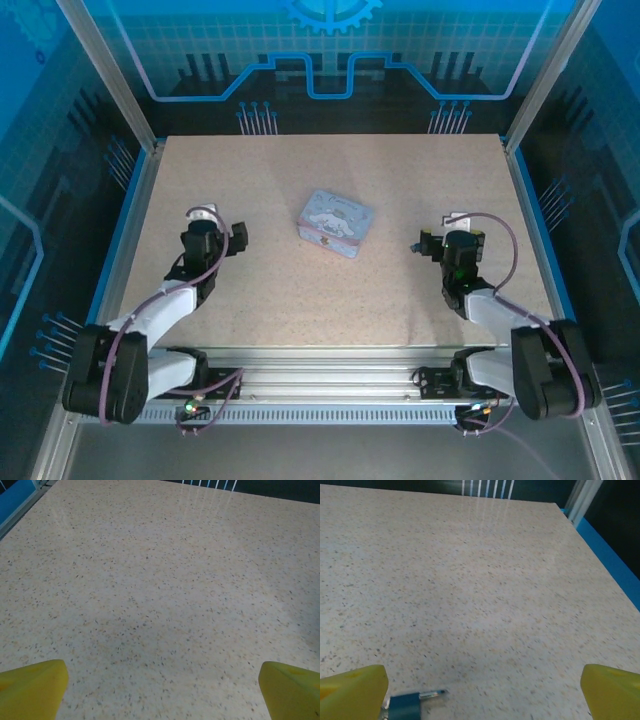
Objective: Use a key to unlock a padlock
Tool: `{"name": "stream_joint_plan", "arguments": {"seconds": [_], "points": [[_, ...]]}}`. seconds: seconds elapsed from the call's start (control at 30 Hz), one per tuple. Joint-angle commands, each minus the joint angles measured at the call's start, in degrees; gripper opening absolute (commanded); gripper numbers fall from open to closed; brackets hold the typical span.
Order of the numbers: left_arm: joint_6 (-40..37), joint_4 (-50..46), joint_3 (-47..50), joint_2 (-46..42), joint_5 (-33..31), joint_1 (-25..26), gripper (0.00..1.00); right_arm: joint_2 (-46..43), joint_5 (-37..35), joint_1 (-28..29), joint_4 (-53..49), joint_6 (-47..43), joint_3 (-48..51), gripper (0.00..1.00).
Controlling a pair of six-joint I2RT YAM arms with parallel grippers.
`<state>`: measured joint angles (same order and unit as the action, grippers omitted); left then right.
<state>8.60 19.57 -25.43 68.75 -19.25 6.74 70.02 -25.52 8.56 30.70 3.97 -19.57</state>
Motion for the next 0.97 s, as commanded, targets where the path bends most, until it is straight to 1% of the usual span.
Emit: {"name": "stream_joint_plan", "arguments": {"seconds": [0.0, 0.1, 0.13, 0.17, 0.2, 0.23, 0.27, 0.3, 0.33, 0.37, 0.4, 0.43, 0.5, 0.77, 0.93], "points": [[-3.73, 14.85, 2.48, 4.81, -0.74, -0.94, 0.99, 4.15, 4.27, -0.73, 13.51, -2.8, 1.03, 1.0], [-7.38, 21.89, 3.02, 9.77, -0.88, -1.2, 0.99, 7.76, 6.32, -0.82, 17.69, -3.51, 1.33, 1.0], [-8.71, 23.9, 3.28, 10.44, 0.49, -1.35, 0.99, 9.28, 6.72, -0.84, 19.36, -3.44, 1.39, 1.0], [-9.87, 29.26, 4.6, 12.02, 0.95, -1.43, 0.99, 10.77, 7.37, -1.06, 20.92, -3.23, 1.59, 1.0], [-9.0, 32.16, 5.64, 13.93, 1.76, -2.12, 0.99, 12.77, 8.83, -1.13, 22.35, -3.59, 1.49, 1.0], [-8.61, 38.59, 7.68, 16.91, 2.76, -2.69, 0.99, 15.27, 10.4, -1.16, 24.17, -4.39, 1.16, 1.0], [-9.32, 46.17, 9.49, 20.62, 3.84, -2.99, 0.99, 16.72, 10.39, -0.86, 24.73, -5.52, 0.35, 1.0], [-10.12, 48.03, 9.71, 21.87, 4.22, -2.9, 0.99, 15.85, 11.95, -0.9, 17.95, -5.29, -2.0, 1.0], [-9.23, 41.19, 8.04, 19.87, 4.34, -2.79, 0.99, 16.19, 14.73, -2.47, 15.55, -4.5, -3.81, 1.0], [-9.11, 37.89, 6.15, 19.88, 3.38, -2.79, 0.99, 16.22, 15.81, -3.8, 14.12, -3.54, -4.54, 1.0], [-8.91, 36.93, 4.63, 20.93, 1.83, -2.9, 0.99, 16.01, 17.28, -4.65, 13.98, -2.92, -4.32, 1.0], [-8.0, 36.03, 4.98, 20.07, 1.62, -3.22, 0.99, 16.01, 16.89, -4.39, 14.04, -3.09, -4.35, 1.0], [-8.51, 36.8, 4.85, 20.59, 1.43, -3.09, 0.99, 16.14, 15.76, -3.72, 14.04, -3.5, -4.49, 1.0], [-8.95, 37.29, 5.04, 20.63, 0.81, -2.53, 0.99, 16.2, 16.9, -4.25, 13.16, -3.35, -4.86, 1.0], [-8.96, 37.21, 5.02, 20.63, 0.88, -2.52, 0.99, 16.11, 16.38, -3.98, 13.67, -3.37, -4.61, 1.0]]}}
